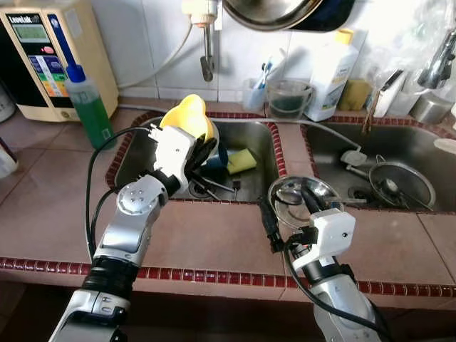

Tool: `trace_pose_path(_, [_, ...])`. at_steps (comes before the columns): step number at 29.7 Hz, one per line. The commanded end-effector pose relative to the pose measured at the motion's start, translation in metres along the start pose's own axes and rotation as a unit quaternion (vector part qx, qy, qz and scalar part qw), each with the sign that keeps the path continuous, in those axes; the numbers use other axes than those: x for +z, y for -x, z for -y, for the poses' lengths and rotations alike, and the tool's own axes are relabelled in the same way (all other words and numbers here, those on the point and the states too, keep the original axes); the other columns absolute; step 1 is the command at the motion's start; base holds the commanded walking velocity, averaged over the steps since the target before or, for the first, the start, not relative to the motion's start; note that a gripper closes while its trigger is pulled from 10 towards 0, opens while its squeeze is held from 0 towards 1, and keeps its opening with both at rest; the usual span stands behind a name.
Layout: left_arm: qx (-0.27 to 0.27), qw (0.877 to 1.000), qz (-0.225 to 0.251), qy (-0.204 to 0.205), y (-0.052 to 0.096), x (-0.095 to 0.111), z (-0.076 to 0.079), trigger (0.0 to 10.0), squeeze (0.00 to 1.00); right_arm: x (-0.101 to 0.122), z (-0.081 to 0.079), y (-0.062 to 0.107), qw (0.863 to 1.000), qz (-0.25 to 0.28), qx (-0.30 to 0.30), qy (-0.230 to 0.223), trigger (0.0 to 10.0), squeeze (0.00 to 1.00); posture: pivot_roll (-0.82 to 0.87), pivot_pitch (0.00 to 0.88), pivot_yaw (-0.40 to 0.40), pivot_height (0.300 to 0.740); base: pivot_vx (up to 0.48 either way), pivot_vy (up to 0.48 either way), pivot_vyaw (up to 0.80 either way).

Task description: Kitchen organization

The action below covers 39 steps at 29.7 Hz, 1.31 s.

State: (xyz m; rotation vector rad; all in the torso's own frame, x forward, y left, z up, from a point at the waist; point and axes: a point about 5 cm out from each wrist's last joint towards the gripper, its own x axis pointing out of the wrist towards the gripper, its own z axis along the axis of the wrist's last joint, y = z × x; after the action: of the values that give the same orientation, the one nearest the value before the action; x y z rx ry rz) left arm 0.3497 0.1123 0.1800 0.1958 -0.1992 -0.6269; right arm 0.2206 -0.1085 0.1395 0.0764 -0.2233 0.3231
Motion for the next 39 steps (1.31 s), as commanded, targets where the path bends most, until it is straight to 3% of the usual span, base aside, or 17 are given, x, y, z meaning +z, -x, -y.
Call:
trace_pose_path(1, [-0.013, 1.000, 0.007, -0.015, -0.004, 0.004, 0.001, 10.0, 0.00, 0.004, -0.002, 0.002, 1.000, 0.000, 0.006, -0.002, 10.0, 0.00, -0.28, 0.133, 0.009, 0.732, 0.000, 0.000, 0.00])
trace_pose_path(6, [-0.030, 0.999, 0.000, -0.027, -0.013, 0.000, 0.000, 10.0, 0.00, 0.007, -0.006, 0.022, 1.000, -0.028, 0.010, -0.003, 10.0, 0.00, -0.31, 0.190, 0.001, 0.732, 0.000, 0.000, 0.00])
trace_pose_path(22, [-0.043, 0.998, 0.001, -0.047, -0.034, 0.005, -0.008, 10.0, 0.00, 0.016, -0.021, 0.053, 0.996, -0.082, 0.020, -0.025, 10.0, 0.00, -0.37, 0.291, 0.002, 0.732, 0.000, 0.000, 0.00])
trace_pose_path(29, [-0.032, 0.998, -0.003, -0.062, -0.036, 0.012, -0.025, 10.0, 0.00, 0.020, -0.021, 0.060, 0.995, -0.093, 0.012, -0.024, 10.0, 0.00, -0.38, 0.304, 0.010, 0.732, 0.000, 0.000, 0.00])
trace_pose_path(39, [-0.030, 0.996, -0.002, -0.087, -0.033, 0.016, -0.036, 10.0, 0.00, 0.024, -0.022, 0.065, 0.995, -0.097, 0.011, -0.028, 10.0, 0.00, -0.38, 0.313, 0.011, 0.732, 0.000, 0.000, 0.00])
